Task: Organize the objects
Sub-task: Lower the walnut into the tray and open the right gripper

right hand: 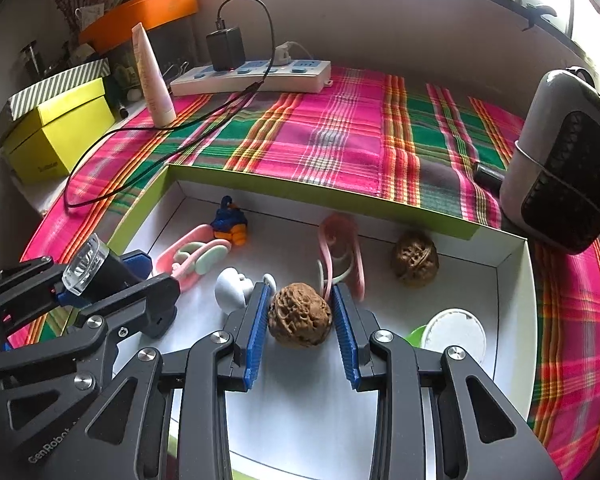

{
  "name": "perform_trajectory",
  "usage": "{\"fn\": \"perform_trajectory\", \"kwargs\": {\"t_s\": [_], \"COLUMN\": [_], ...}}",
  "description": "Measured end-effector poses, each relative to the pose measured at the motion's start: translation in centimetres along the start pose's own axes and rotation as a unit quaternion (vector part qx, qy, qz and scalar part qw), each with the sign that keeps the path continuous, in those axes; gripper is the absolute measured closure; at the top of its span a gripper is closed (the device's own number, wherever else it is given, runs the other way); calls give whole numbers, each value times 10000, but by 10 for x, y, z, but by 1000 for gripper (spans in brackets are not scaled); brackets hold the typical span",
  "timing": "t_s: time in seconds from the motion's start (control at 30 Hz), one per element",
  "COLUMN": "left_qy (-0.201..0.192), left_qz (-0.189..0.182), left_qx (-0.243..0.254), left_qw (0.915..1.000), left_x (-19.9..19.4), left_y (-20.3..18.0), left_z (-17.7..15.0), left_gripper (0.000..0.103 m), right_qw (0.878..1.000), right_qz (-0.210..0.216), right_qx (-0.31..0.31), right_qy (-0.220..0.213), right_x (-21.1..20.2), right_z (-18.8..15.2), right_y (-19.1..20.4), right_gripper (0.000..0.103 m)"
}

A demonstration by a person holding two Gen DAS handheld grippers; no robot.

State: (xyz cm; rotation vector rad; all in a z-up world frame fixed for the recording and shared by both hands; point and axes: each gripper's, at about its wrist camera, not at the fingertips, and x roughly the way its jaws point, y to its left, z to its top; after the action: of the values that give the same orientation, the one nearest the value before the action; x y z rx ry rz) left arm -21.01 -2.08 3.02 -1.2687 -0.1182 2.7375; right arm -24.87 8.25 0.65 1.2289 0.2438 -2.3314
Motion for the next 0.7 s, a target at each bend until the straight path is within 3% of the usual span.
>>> {"fn": "perform_trajectory", "kwargs": {"t_s": [0.4, 0.5, 0.7], "left_qy": [75, 4, -163], "left_qz": [-21, -21, 59], "left_qx": [-31, -86, -109], "left_qw": [10000, 10000, 9998], "left_x": [-3, -10, -22], "left_y": [2, 3, 4], "left_z": [-3, -2, 2], "left_gripper": [81, 78, 75], "right_qw": [10000, 9999, 9999], "right_qz": [72, 110, 54], "right_qx": [33, 58, 8], "right_qy": [19, -12, -98], "right_x": [-2, -4, -11], "right_z": [-1, -1, -2], "right_y": [0, 0, 3], "right_gripper": [69, 60, 59]}}
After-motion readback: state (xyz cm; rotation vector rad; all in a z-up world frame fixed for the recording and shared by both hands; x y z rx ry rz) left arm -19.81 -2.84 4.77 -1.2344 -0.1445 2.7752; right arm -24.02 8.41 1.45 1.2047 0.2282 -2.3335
